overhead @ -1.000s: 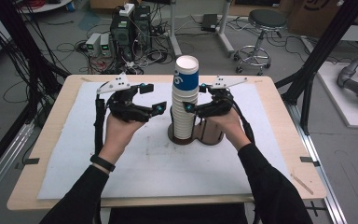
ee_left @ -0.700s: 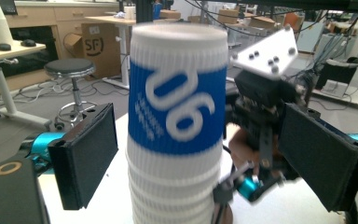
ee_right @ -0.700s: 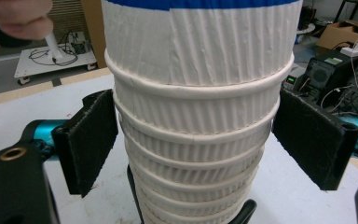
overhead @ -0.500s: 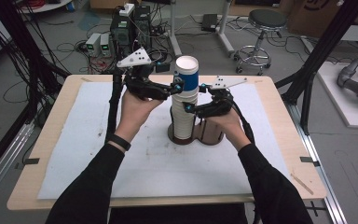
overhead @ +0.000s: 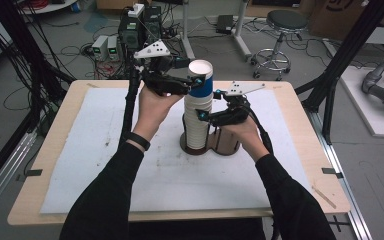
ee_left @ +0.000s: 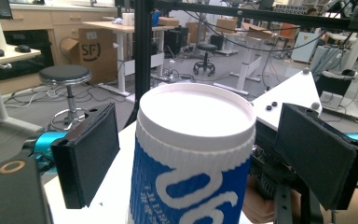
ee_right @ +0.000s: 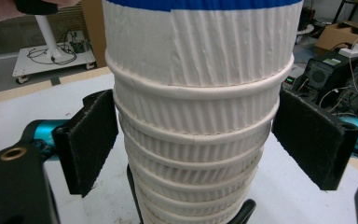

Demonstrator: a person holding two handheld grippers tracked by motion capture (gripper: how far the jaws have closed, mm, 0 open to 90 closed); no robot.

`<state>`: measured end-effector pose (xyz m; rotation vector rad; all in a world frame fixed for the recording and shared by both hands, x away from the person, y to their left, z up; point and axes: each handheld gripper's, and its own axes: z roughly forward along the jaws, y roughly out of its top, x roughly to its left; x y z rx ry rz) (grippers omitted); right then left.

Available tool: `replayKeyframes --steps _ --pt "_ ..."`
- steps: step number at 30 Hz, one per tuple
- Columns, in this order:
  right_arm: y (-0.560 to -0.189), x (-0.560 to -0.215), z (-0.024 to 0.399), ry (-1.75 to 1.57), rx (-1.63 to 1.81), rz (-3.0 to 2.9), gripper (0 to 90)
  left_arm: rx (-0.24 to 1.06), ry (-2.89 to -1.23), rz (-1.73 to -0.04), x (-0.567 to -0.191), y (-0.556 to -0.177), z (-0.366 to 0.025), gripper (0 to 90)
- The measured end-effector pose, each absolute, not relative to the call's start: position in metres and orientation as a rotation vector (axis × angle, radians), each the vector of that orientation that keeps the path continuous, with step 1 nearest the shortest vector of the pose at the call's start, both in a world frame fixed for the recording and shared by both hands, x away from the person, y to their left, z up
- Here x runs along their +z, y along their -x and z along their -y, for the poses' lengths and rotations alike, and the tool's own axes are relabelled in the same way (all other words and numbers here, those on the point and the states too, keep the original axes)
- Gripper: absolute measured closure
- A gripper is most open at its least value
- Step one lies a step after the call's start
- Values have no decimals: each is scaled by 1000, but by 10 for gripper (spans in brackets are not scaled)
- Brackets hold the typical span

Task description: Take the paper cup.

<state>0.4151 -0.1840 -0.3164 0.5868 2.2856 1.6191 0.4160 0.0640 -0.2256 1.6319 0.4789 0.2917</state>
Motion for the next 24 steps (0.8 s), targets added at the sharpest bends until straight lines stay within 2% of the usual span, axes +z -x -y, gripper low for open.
replayKeyframes --steps 9,16,24 --pt "-415 -316 184 -586 1618 -2284 151 266 -1631 -478 -222 -423 -61 189" --pt "-415 -316 184 -587 1617 -2283 151 257 -1637 -470 -222 -425 -59 289" --pt "-415 -316 184 -587 1615 -2283 151 253 -1646 -470 -221 -426 -58 299"
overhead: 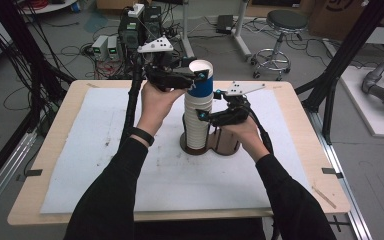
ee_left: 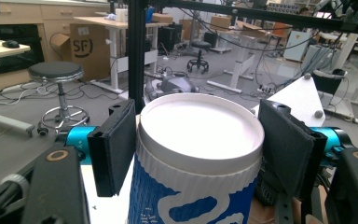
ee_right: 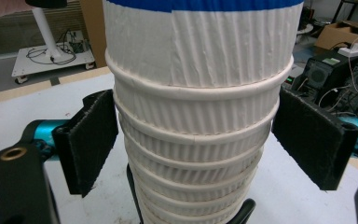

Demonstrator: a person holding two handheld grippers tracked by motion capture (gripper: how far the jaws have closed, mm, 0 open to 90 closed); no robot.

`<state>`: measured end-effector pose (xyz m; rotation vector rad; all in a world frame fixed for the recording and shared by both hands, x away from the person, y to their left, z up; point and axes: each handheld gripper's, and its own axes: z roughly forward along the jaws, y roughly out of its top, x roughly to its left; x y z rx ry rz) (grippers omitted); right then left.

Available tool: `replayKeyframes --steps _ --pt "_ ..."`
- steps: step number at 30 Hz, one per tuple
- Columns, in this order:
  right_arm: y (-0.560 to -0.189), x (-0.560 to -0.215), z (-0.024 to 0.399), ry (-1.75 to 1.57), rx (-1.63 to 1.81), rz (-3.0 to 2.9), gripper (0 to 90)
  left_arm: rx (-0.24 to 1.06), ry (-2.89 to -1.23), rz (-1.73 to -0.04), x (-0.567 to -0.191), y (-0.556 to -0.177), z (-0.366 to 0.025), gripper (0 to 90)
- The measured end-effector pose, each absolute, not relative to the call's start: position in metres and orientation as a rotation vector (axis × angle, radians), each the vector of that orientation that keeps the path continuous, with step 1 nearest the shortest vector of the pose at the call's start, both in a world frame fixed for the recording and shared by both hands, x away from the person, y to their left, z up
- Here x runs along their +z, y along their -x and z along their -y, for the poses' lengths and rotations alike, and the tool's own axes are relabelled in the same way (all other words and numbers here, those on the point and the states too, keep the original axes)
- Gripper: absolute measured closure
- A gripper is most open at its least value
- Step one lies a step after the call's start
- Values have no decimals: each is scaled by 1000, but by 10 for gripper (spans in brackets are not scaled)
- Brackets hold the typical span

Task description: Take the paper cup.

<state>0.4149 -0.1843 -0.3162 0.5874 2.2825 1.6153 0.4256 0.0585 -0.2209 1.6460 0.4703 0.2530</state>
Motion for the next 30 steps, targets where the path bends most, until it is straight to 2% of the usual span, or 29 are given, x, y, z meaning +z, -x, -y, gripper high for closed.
replayKeyframes --steps 10,30 --pt "-414 -316 184 -587 1610 -2284 151 273 -1629 -461 -212 -424 -60 303" --pt "-414 -316 184 -588 1603 -2284 151 311 -1541 -417 -165 -414 -69 304"
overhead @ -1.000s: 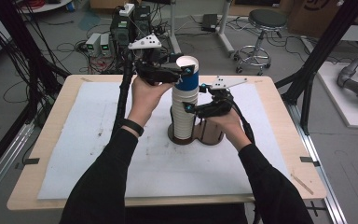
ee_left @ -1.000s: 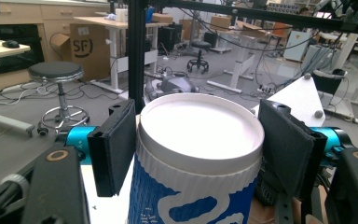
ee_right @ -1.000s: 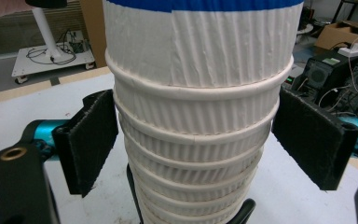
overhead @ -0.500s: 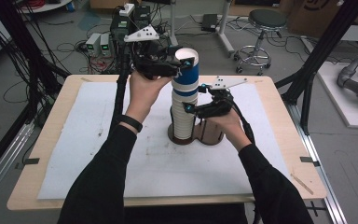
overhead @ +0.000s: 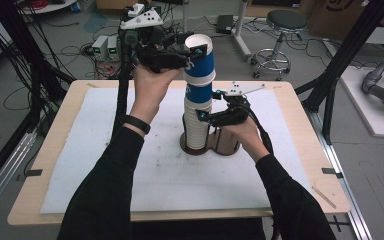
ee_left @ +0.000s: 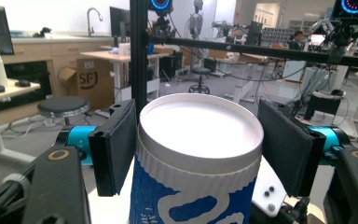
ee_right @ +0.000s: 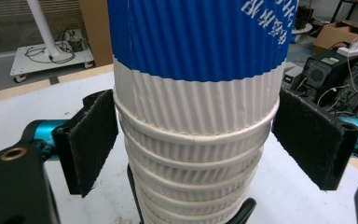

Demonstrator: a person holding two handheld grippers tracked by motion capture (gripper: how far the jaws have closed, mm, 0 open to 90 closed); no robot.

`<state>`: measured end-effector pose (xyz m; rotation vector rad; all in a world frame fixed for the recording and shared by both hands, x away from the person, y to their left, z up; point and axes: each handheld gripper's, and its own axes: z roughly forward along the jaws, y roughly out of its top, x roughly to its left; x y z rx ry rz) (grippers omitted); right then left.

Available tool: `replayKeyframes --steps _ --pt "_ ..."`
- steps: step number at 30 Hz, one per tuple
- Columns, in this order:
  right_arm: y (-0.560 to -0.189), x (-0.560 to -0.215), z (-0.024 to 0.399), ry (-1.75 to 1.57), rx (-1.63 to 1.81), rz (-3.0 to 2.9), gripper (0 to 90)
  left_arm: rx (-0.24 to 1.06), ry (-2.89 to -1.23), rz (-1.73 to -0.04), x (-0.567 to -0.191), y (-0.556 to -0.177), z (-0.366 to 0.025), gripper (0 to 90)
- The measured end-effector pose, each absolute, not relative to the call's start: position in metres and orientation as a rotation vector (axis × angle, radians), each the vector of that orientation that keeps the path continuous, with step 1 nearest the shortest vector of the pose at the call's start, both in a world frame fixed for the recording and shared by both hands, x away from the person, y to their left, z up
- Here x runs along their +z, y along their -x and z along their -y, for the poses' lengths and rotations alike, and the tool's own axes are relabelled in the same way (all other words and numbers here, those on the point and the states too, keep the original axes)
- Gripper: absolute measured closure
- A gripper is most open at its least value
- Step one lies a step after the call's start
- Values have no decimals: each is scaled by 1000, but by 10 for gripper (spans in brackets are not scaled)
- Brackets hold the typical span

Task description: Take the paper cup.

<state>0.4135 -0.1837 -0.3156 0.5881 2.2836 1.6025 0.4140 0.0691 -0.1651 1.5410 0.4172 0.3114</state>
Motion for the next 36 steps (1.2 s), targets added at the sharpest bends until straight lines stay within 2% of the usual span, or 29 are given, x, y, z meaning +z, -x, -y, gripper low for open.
replayKeyframes --steps 19,28,36 --pt "-412 -317 184 -593 1612 -2272 151 350 -1498 -355 -135 -384 -89 305" --pt "-412 -317 184 -601 1615 -2274 151 337 -1531 -338 -136 -365 -95 305" --pt "-412 -317 184 -604 1617 -2273 150 306 -1559 -343 -154 -348 -104 305"
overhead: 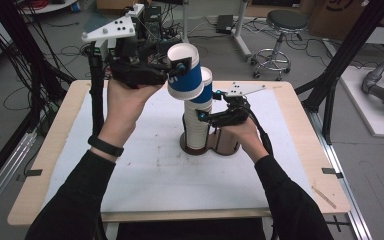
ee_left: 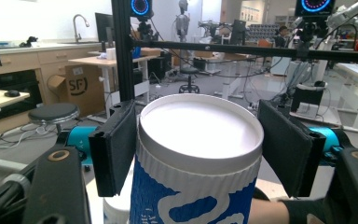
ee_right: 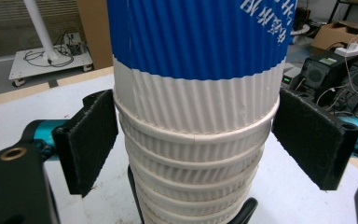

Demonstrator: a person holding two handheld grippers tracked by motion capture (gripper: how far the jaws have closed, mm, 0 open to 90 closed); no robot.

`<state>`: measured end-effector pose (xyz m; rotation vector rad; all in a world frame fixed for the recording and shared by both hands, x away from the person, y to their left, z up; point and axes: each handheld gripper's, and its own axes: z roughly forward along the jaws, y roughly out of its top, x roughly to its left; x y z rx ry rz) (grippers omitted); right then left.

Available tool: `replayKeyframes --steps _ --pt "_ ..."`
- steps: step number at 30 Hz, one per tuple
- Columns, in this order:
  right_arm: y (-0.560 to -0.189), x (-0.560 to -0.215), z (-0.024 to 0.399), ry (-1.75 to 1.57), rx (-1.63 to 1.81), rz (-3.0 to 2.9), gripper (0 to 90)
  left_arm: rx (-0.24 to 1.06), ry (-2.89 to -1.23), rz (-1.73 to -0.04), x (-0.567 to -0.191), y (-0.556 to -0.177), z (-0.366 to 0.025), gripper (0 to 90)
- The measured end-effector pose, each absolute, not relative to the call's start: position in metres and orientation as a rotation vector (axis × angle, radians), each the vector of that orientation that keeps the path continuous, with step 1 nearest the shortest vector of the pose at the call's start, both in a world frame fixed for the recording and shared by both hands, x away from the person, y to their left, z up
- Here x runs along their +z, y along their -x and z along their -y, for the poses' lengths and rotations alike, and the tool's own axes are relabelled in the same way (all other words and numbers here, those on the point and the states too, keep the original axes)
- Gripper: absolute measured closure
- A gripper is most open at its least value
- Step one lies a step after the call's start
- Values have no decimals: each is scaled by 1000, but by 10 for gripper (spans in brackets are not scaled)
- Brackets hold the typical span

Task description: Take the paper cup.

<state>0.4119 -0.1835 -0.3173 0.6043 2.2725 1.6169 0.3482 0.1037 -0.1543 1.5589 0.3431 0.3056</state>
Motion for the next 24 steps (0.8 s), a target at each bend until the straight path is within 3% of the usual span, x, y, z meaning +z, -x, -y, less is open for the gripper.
replayKeyframes --steps 15,24 --pt "-411 -317 184 -608 1613 -2273 150 279 -1588 -346 -186 -331 -111 305" --pt "-411 -317 183 -613 1612 -2268 150 235 -1605 -369 -228 -319 -117 304"
